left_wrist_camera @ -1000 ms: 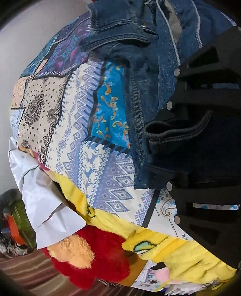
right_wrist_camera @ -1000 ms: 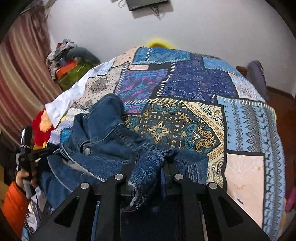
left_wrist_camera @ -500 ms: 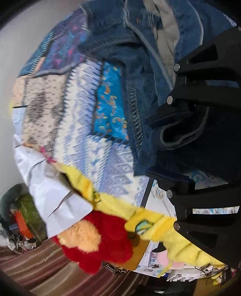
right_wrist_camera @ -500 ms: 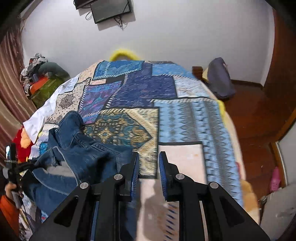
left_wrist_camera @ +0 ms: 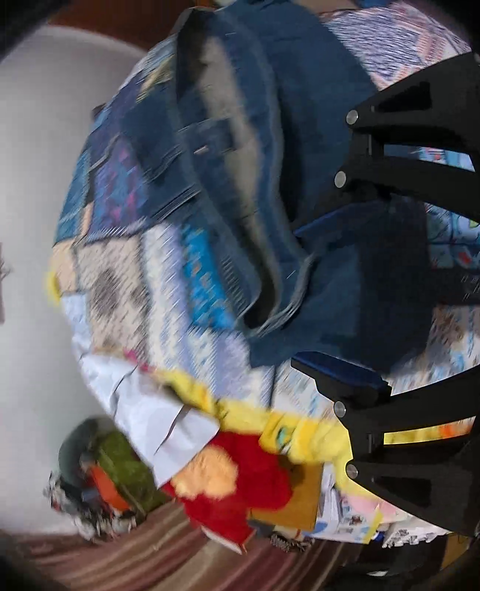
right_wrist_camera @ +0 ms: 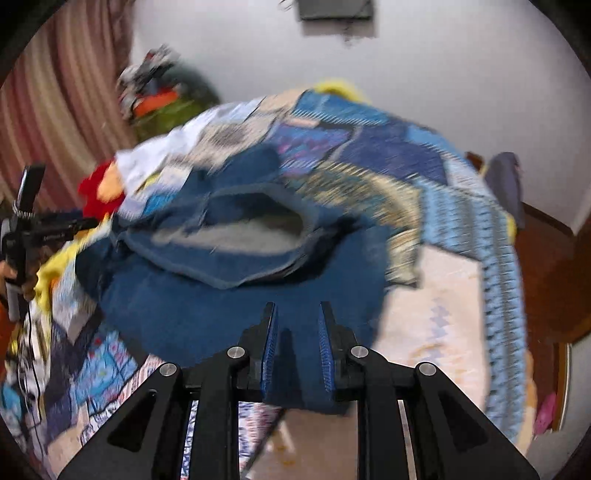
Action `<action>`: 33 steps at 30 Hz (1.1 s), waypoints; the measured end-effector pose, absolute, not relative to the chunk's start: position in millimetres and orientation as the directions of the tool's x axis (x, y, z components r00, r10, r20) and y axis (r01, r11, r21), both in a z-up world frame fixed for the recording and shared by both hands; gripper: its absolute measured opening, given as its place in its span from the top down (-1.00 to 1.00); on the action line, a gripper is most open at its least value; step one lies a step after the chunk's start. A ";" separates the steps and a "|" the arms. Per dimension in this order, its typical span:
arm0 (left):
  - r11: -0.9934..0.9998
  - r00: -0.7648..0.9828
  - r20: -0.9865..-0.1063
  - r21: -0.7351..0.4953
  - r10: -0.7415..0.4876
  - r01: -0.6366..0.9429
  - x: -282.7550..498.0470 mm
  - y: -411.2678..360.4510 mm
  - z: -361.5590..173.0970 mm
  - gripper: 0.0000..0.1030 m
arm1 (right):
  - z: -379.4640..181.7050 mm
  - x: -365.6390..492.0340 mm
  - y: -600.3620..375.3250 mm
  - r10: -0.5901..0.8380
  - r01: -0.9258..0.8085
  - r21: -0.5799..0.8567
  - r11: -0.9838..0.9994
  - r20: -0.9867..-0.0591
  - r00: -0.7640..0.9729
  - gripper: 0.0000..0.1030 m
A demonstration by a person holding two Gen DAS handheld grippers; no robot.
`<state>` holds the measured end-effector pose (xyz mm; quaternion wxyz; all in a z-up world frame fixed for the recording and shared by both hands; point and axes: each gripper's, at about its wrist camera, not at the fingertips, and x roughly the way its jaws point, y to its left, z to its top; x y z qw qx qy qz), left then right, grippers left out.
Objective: Fold large clothes
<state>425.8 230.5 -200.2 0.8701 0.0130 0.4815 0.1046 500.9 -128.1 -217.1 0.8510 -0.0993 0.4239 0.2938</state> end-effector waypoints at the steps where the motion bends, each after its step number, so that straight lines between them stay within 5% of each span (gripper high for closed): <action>1: 0.979 0.500 -0.844 0.129 0.191 -0.156 427.7 225.2 -210.1 -0.25 | -224.9 499.8 -120.7 0.412 -0.595 0.074 0.801 -0.788 0.457 0.67; 7: 0.955 0.417 -0.860 0.255 0.296 -0.152 461.1 214.7 -263.5 -0.25 | -252.1 508.0 -79.5 0.362 -0.624 -0.035 0.781 -0.788 0.497 0.67; 13: 0.931 0.430 -0.832 0.262 0.351 -0.255 508.7 245.4 -252.6 -0.25 | -246.3 556.5 -51.6 0.334 -0.629 -0.090 0.772 -0.785 0.522 0.67; 22: 0.925 0.419 -0.876 0.072 0.237 -0.372 542.1 297.2 -251.9 -0.45 | -231.3 654.0 -70.7 0.370 -0.420 0.142 0.896 -0.760 0.535 0.67; 25: 0.920 0.468 -0.857 0.020 0.218 -0.391 525.7 302.0 -233.2 -0.45 | -228.0 657.2 -78.2 0.402 -0.397 0.209 0.894 -0.765 0.502 0.67; 33: 0.949 0.616 -0.758 0.010 0.212 -0.315 477.3 298.1 -150.7 -0.46 | -192.7 583.8 -51.0 0.431 -0.564 0.067 0.823 -0.721 0.543 0.67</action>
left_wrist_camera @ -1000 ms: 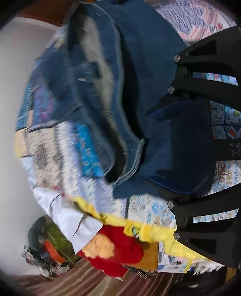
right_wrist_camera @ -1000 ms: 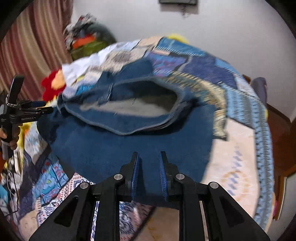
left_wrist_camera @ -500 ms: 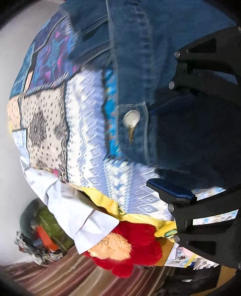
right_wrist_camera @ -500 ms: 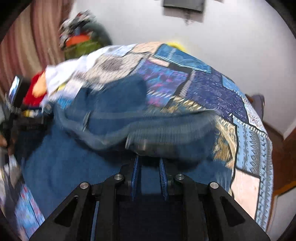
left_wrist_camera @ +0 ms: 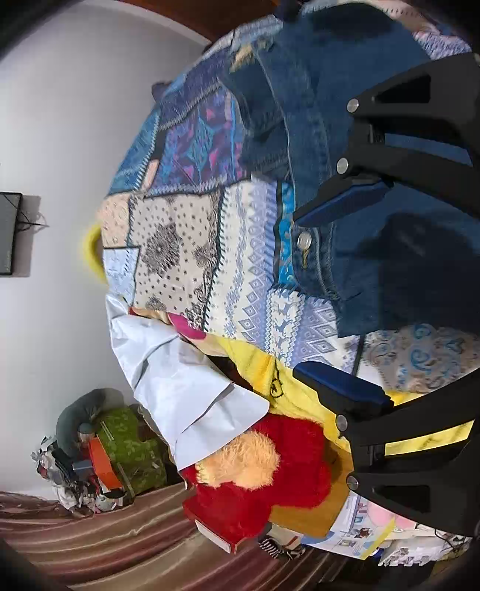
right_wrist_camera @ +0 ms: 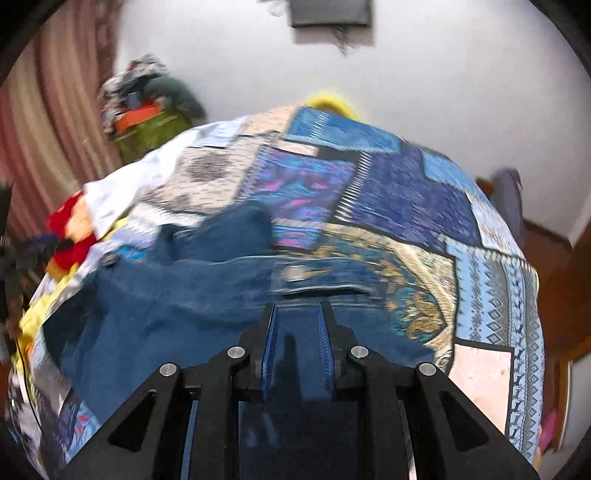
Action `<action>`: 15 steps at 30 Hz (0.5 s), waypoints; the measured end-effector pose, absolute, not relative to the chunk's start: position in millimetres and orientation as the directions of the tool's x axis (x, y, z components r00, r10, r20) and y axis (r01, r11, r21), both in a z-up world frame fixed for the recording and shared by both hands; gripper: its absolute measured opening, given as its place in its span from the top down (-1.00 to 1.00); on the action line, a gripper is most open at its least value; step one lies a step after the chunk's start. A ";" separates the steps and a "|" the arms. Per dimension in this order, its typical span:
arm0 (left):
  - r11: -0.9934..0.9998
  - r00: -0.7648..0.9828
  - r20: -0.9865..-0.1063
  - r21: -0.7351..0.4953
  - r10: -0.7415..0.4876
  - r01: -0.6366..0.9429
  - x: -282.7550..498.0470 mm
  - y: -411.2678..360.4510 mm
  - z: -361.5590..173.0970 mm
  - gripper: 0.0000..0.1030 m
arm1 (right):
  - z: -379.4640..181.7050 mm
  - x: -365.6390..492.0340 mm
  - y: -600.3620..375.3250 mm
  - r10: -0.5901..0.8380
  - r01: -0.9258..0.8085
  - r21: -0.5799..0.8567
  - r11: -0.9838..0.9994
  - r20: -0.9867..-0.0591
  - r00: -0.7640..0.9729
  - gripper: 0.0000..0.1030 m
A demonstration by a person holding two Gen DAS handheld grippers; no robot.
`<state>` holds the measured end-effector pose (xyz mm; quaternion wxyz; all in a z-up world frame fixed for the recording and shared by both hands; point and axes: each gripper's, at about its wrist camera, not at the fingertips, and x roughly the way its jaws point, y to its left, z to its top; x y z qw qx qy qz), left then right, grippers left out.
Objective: Fold large clothes
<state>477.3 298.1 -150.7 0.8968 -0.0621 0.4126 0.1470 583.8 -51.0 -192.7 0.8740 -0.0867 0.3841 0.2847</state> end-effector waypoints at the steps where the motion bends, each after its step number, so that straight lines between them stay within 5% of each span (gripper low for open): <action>1: 0.952 0.617 -0.761 0.003 0.200 -0.306 474.0 295.5 -148.9 -0.46 | -191.3 575.3 -45.8 0.449 -0.583 0.076 0.809 -0.719 0.530 0.67; 9: 0.986 0.538 -0.837 0.014 0.103 -0.167 446.3 242.6 -203.0 -0.46 | -223.6 513.1 18.5 0.522 -0.704 0.135 0.698 -0.769 0.370 0.67; 15: 0.968 0.449 -0.859 0.193 0.246 -0.161 428.4 227.2 -256.7 -0.46 | -275.3 501.5 23.6 0.381 -0.725 0.021 0.688 -0.861 0.337 0.67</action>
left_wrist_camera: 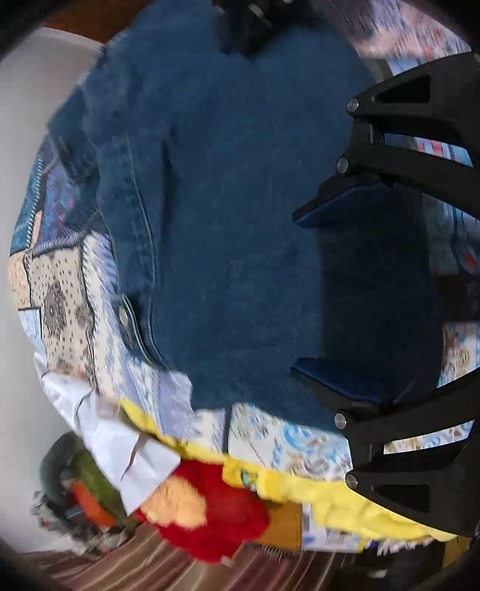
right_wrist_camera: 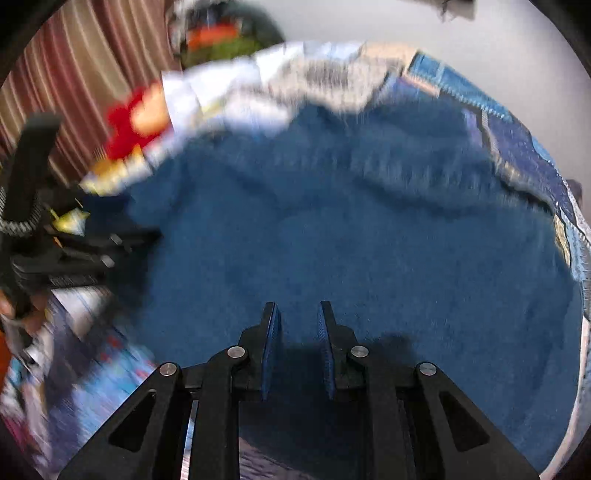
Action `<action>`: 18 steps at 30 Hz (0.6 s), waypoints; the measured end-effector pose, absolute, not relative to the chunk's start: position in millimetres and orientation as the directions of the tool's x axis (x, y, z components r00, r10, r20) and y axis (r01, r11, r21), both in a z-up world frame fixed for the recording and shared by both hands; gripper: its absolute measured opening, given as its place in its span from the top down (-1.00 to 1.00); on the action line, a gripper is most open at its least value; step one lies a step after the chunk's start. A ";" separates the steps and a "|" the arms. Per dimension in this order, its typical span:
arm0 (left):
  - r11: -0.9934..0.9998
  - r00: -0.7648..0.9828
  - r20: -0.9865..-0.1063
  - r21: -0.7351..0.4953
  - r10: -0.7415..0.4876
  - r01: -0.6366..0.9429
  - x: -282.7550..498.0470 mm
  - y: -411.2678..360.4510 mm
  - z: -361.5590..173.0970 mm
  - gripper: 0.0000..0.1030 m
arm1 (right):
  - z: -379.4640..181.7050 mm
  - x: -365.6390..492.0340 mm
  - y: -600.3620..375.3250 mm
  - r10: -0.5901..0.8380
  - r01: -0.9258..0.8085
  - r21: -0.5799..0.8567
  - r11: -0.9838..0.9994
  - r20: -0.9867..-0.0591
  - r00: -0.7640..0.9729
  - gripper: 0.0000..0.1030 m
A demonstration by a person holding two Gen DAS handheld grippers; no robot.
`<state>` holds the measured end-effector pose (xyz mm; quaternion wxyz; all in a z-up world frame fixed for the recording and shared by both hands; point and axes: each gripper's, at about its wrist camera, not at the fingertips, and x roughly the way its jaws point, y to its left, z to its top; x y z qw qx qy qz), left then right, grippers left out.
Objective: Fold large clothes
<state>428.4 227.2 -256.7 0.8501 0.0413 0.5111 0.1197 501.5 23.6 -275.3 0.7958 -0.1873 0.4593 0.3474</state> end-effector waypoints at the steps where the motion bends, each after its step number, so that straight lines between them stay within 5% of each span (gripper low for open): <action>1: 0.963 0.457 -0.848 0.220 0.268 -0.156 423.8 225.3 -256.1 -0.46 | -274.5 501.0 16.7 0.371 -0.713 0.004 0.701 -0.856 0.360 0.67; 6: 0.923 0.456 -0.803 0.340 0.384 -0.178 400.9 229.0 -256.9 -0.48 | -267.0 506.2 -25.7 0.293 -0.651 -0.078 0.755 -0.848 0.441 0.67; 12: 0.941 0.449 -0.845 0.170 0.291 -0.291 376.8 268.4 -249.8 -0.61 | -249.3 504.1 -75.7 0.324 -0.615 -0.021 0.788 -0.835 0.445 0.67; 18: 0.919 0.441 -0.845 0.134 0.301 -0.371 352.5 280.0 -237.5 -0.60 | -236.3 495.7 -110.9 0.238 -0.556 -0.115 0.823 -0.820 0.521 0.67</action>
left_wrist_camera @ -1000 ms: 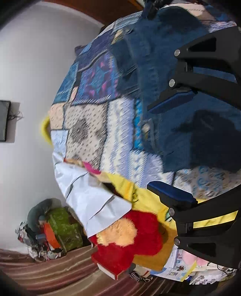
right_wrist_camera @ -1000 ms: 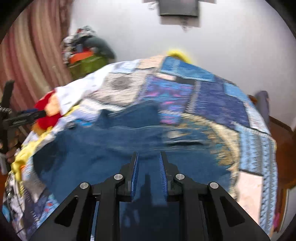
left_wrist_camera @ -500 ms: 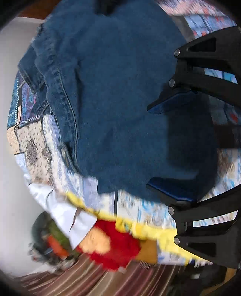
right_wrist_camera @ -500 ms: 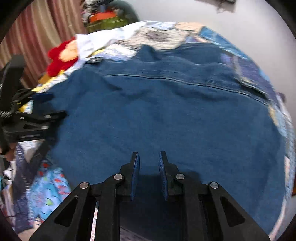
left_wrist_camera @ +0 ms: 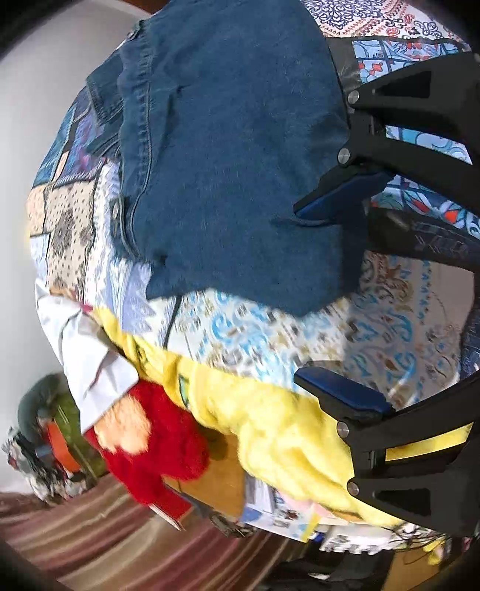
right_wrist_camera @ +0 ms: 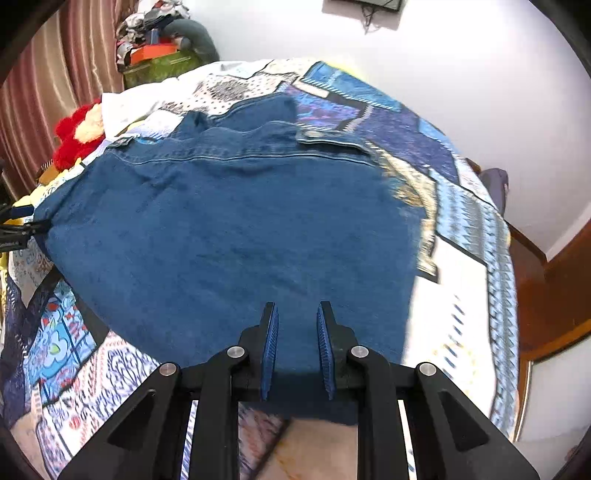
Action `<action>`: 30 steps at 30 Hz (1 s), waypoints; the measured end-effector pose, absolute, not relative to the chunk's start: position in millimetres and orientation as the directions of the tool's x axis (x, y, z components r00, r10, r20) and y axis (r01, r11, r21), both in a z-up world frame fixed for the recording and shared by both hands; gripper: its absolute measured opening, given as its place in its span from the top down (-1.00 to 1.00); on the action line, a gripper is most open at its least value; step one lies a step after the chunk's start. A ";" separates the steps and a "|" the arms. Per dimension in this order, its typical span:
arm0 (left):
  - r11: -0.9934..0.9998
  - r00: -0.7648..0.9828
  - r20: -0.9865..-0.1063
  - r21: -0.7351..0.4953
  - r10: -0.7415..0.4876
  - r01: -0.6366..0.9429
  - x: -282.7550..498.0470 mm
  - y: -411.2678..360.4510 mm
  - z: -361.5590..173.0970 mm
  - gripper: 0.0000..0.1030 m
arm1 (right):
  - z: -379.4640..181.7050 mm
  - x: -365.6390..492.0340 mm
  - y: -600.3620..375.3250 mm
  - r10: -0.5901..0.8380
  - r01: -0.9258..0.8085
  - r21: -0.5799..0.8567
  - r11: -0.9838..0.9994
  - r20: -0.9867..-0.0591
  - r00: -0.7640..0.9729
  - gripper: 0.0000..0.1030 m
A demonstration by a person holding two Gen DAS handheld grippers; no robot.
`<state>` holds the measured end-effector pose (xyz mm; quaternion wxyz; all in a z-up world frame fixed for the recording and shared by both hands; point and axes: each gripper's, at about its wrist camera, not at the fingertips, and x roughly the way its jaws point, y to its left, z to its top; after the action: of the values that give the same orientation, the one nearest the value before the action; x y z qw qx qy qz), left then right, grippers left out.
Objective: Fold large clothes
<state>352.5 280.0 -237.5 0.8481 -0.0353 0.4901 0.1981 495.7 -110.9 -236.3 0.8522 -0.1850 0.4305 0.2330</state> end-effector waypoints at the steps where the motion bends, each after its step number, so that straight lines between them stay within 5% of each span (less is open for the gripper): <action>1: 0.911 0.436 -0.841 0.148 0.322 -0.386 348.0 280.3 -236.1 -0.60 | -235.7 496.8 -117.6 0.244 -0.556 -0.098 0.826 -0.825 0.509 0.67; 14: 0.823 0.455 -0.853 -0.054 0.256 -0.565 290.0 321.8 -222.7 -0.59 | -226.0 483.5 -170.3 0.136 -0.425 -0.119 0.897 -0.841 0.523 0.67; 30: 0.728 0.568 -0.813 -0.466 -0.128 -0.503 329.0 276.0 -267.8 -0.60 | -209.6 471.0 -70.9 0.387 -0.594 0.044 0.803 -0.797 0.464 0.67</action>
<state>329.0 276.0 -267.8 0.8132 -0.3503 0.4502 0.1154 471.0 -70.9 -209.6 0.8469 -0.1206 0.4292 0.2897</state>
